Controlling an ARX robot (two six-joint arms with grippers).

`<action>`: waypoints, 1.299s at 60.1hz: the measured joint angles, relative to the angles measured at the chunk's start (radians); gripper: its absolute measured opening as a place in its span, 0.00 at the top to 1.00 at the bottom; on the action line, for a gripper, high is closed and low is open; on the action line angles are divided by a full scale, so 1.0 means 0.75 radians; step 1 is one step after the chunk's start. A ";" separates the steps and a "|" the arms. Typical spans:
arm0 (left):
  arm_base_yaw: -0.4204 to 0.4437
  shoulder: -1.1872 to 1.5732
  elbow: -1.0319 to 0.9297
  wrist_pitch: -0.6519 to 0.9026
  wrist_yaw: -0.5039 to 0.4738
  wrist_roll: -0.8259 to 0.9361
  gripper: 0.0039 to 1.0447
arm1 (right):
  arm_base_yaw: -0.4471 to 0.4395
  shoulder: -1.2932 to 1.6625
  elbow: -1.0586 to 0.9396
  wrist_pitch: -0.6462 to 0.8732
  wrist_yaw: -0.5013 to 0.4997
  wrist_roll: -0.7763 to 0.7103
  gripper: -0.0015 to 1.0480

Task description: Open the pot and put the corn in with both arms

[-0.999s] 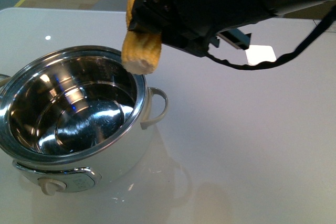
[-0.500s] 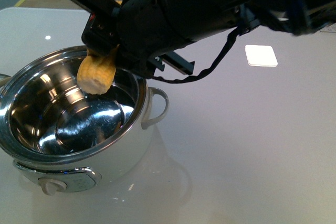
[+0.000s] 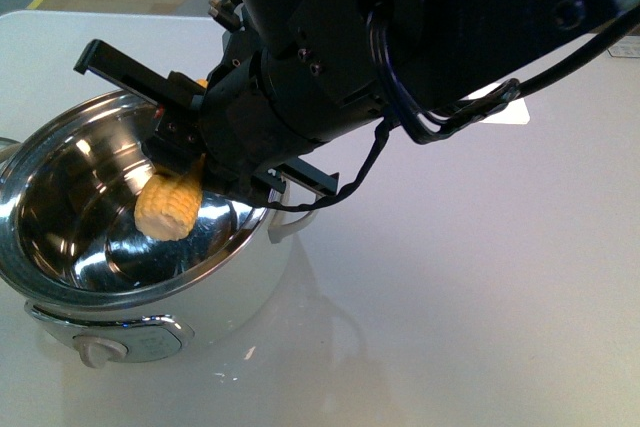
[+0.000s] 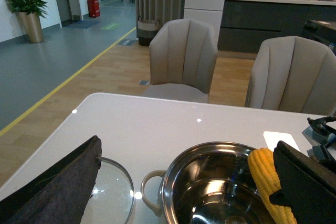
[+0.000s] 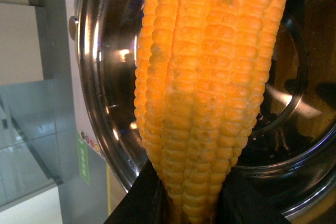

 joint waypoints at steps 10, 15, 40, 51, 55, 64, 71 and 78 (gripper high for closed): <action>0.000 0.000 0.001 0.000 0.000 0.000 0.06 | 0.004 0.036 0.041 -0.067 0.019 -0.039 0.60; 0.000 0.000 0.000 0.000 0.000 0.000 0.06 | 0.004 0.036 0.039 -0.051 0.017 -0.042 0.48; 0.000 0.000 0.000 0.000 0.000 0.000 0.06 | -0.134 -0.391 -0.381 0.284 0.128 0.080 0.08; 0.000 0.000 0.001 0.000 -0.001 0.000 0.06 | -0.371 -0.808 -0.710 0.210 0.267 0.017 0.08; 0.000 0.000 0.000 0.000 0.000 0.000 0.06 | -0.460 -0.950 -0.804 0.133 0.284 -0.043 0.08; 0.000 0.000 0.001 0.000 0.000 0.000 0.06 | -0.682 -1.350 -0.973 -0.106 0.332 -0.289 0.08; 0.000 0.000 0.000 0.000 0.000 0.000 0.06 | -0.788 -1.613 -1.066 -0.245 0.325 -0.461 0.08; 0.000 0.000 0.000 0.000 -0.001 0.000 0.06 | -0.867 -1.785 -1.138 -0.309 0.298 -0.537 0.08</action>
